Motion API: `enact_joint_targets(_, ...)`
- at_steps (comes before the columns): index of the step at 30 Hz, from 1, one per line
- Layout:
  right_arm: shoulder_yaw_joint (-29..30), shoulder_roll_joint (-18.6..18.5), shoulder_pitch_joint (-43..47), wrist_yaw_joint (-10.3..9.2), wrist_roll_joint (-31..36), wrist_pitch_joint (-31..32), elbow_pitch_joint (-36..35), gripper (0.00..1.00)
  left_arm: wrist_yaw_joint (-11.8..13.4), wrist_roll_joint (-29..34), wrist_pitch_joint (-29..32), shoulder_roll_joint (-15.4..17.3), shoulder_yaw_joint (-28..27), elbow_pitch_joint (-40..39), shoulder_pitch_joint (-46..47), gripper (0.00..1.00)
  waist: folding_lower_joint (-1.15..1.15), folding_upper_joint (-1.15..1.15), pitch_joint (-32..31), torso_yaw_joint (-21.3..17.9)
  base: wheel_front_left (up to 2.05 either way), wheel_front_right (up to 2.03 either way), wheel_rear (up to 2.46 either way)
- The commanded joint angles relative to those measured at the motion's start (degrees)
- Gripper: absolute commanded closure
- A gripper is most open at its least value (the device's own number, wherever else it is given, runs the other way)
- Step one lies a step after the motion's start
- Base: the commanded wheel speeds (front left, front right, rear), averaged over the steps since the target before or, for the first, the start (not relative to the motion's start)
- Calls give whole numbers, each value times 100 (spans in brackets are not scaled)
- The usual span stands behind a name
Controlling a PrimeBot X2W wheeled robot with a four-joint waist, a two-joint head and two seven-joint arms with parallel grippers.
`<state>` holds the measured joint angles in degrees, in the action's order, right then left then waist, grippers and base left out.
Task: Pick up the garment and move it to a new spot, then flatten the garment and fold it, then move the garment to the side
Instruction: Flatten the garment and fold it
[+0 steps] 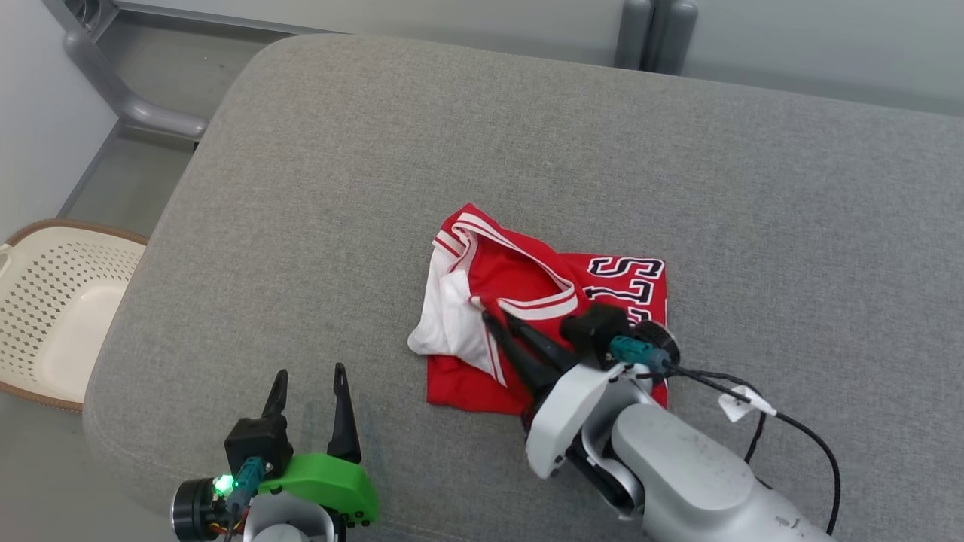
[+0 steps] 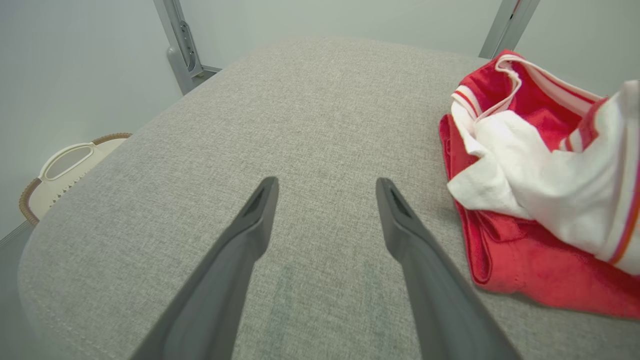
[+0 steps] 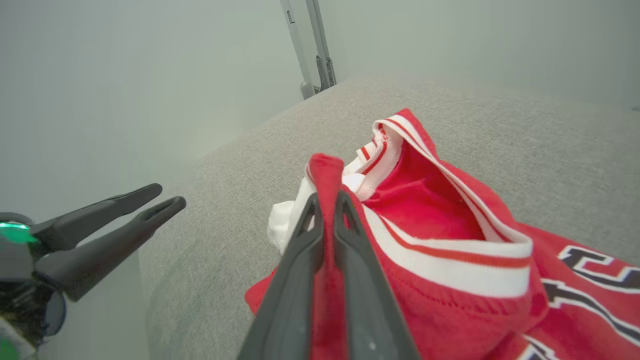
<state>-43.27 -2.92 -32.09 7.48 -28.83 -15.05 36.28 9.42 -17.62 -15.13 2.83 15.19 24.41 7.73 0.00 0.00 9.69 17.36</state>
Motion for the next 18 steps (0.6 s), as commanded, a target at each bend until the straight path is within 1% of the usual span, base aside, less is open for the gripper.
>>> enact_joint_targets(1, -190, -4, -44, 0, -112, -16, -62, 100, 23, -30, 6, 18, 0, -9, 104, 0, 0, 0, 9, -7, 0, 0, 0)
enact_joint_targets(5, -924, -7, -121, 0, -411, -15, -95, 100, 20, -46, 6, 18, 21, 7, 134, 0, 0, 0, 27, -20, 0, 0, 0)
enact_joint_targets(9, -1484, -5, -239, 0, -626, -15, 7, 100, 19, -46, 6, 19, 59, 22, 170, 0, 0, 0, 39, -23, 0, 0, 0)
enact_joint_targets(10, -1663, -4, -246, 0, -737, -16, 7, 52, 14, -47, 6, 19, 70, 29, 177, 0, 0, 0, 45, -21, 0, 0, 0)
enact_joint_targets(11, -1832, -2, -263, 0, -846, -15, -16, 0, 12, -48, 6, 19, 79, 35, 182, 0, 0, 0, 49, -19, 0, 0, 0)
enact_joint_targets(14, -2337, -40, -372, 0, -1257, -13, -24, 0, 25, -40, 6, 19, 70, 36, 184, 0, 0, 0, 52, -48, 0, 0, 0)
enact_joint_targets(15, -2396, -85, -425, 0, -1327, -14, -29, 0, 37, -30, 6, 18, 55, 27, 181, 0, 0, 0, 52, -71, 0, 0, 0)
enact_joint_targets(17, -2352, -173, -471, 0, -1409, -14, -25, 0, 39, 8, 6, 18, 27, 8, 163, 0, 0, 0, 47, -134, 0, 0, 0)
enact_joint_targets(18, -2236, -199, -468, 0, -1397, -14, -27, 0, 45, 19, 6, 18, 6, 0, 151, 0, 0, 0, 39, -181, 0, 0, 0)
